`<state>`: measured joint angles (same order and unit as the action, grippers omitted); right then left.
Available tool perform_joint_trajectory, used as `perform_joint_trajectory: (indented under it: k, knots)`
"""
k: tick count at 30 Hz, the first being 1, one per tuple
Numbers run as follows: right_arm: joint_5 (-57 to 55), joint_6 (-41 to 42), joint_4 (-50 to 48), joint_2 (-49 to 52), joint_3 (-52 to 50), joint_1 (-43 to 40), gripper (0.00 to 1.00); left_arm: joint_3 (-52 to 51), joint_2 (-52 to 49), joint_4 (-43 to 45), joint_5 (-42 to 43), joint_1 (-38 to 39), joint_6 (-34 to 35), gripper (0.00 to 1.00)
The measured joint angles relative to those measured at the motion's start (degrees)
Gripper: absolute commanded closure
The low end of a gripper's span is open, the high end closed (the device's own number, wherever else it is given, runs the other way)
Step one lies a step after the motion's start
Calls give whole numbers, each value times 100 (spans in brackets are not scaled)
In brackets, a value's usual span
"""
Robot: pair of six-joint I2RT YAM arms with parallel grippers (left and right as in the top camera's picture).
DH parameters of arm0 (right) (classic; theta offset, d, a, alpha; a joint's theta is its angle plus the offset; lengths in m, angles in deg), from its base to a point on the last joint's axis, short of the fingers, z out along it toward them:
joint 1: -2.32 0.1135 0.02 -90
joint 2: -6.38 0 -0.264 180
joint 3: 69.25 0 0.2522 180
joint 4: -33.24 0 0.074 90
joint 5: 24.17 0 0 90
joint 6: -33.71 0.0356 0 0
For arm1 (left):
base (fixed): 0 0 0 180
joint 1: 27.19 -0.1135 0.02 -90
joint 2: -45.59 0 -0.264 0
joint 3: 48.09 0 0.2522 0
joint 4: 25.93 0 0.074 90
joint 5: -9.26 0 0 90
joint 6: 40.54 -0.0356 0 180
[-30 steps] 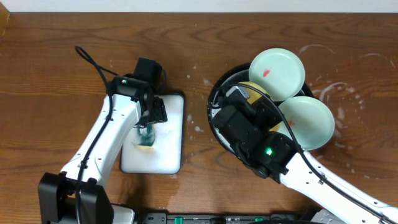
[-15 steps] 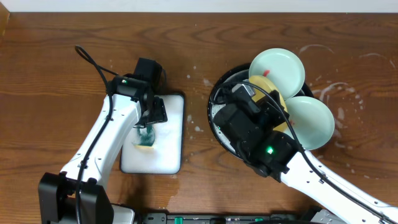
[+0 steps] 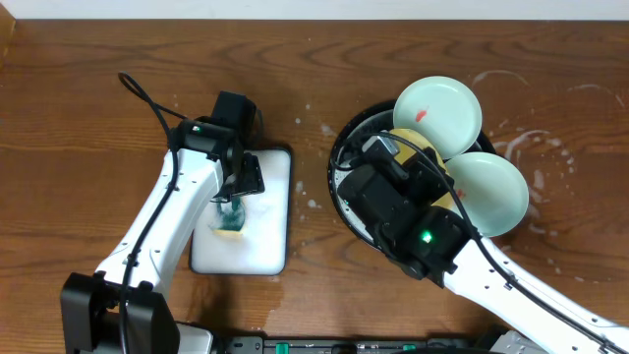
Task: Clean dirty plates on tray and stack at the side
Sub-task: 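Lift the yellow plate off the black tray toward the right side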
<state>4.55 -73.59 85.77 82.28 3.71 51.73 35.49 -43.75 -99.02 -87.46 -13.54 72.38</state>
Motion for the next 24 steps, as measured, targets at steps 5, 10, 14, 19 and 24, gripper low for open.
perform_joint_trajectory:
  k: [5, 10, 14, 19, 24]
  knots:
    - [-4, 149, 57, 0, 0, 92, 99, 0, 0, -2, 0, 0, 0, 19]
    - [319, 992, 63, 0, 0, -289, 99, 0, 0, -2, 0, 0, 0, 19]
    - [1172, 1880, 70, -26, 0, -876, 99, 0, -2, -2, 0, 0, 0, 19]
    - [2597, 2743, 79, -413, 0, -2096, 99, 0, 0, 0, 0, 0, 0, 19]
    - [4273, 3344, 4, -973, 2, -4271, 99, 0, 0, -2, 4, 0, 0, 19]
